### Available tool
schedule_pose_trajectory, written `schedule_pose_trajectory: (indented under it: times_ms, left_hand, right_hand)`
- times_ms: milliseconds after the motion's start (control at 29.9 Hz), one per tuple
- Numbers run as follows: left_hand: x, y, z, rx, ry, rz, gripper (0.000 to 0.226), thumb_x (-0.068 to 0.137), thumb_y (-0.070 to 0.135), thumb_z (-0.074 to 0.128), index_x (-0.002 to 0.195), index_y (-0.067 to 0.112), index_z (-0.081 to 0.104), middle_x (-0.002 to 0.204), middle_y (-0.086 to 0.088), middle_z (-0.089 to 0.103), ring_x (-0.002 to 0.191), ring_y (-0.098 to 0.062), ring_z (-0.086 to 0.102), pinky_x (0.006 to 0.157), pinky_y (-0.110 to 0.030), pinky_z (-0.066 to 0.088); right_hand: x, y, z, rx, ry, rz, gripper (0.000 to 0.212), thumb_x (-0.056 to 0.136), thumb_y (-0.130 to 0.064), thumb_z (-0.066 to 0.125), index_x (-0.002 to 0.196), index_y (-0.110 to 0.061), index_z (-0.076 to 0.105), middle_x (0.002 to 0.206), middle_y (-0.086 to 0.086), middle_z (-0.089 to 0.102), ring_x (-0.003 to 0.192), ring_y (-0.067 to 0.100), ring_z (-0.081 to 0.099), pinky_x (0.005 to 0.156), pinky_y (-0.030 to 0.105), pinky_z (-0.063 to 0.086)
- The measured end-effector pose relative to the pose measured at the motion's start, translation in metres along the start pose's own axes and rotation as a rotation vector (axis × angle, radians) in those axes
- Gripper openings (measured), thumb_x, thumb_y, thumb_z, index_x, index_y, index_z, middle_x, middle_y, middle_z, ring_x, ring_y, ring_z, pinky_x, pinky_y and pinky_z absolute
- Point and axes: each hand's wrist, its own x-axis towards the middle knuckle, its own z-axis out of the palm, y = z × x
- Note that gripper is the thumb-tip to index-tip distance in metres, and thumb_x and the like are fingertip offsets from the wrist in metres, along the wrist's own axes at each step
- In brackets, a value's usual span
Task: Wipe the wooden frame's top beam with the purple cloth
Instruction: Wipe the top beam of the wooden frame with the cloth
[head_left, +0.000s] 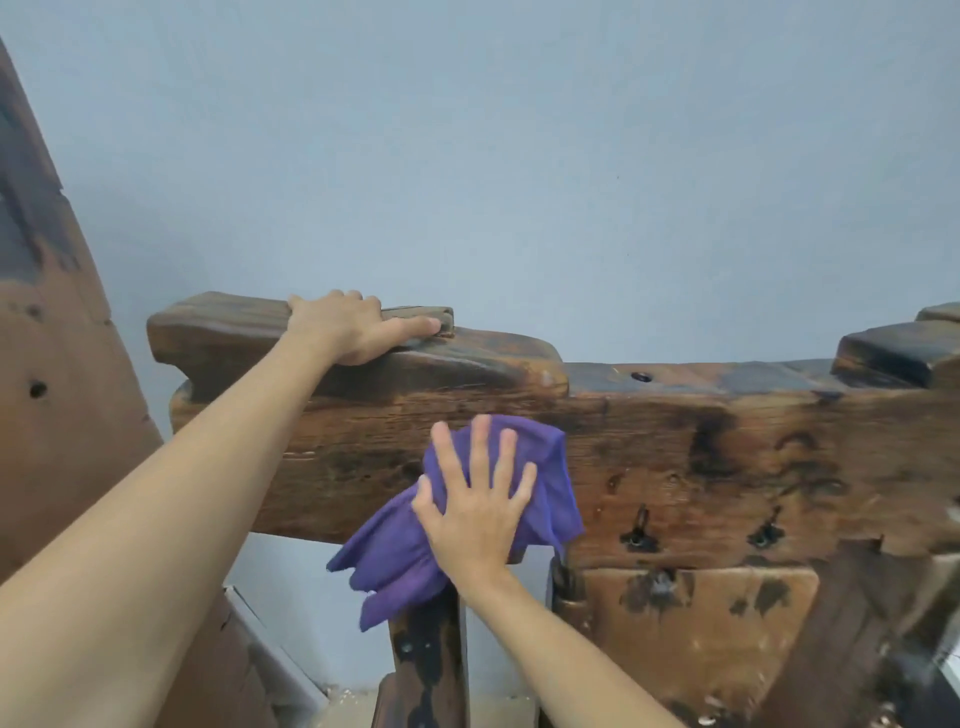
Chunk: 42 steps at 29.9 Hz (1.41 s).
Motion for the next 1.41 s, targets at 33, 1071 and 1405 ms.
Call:
schedule_pose_trajectory:
  times_ms: [33,1071,1405]
  left_hand:
    - [-0.001,0.000,-0.001,0.002,0.003,0.001,0.113,0.071,0.099,0.015,0.136,0.015,0.055,0.148,-0.011,0.051,0.137,-0.031,0.044,0.109,-0.059,0.030]
    - [-0.011,-0.001,0.011,0.046,0.211,0.104,0.113,0.068,0.097,-0.005,0.094,0.013,0.066,0.110,-0.012,0.067,0.103,-0.031,0.060,0.091,-0.052,0.037]
    - [-0.006,0.013,0.007,0.055,0.073,0.040,0.117,0.073,0.095,0.002,0.127,0.009,0.060,0.131,-0.015,0.060,0.125,-0.036,0.052,0.108,-0.063,0.026]
  right_hand:
    - [0.003,0.019,-0.002,-0.045,-0.032,-0.284,0.067,0.094,-0.050,0.052,0.156,-0.041,0.031,0.167,-0.002,0.026,0.156,0.023,0.015,0.122,0.050,0.010]
    - [0.028,0.148,-0.067,-0.171,-0.265,-0.332,0.084,0.081,-0.042,0.056,0.158,-0.041,0.023,0.169,-0.012,0.010,0.135,0.025,0.045,0.111,0.050,0.025]
    - [0.166,0.093,-0.102,-0.045,-0.725,0.373,0.065,0.094,-0.046,0.022,0.157,-0.032,0.022,0.136,0.011,0.061,0.129,0.036,0.049,0.097,0.047,0.037]
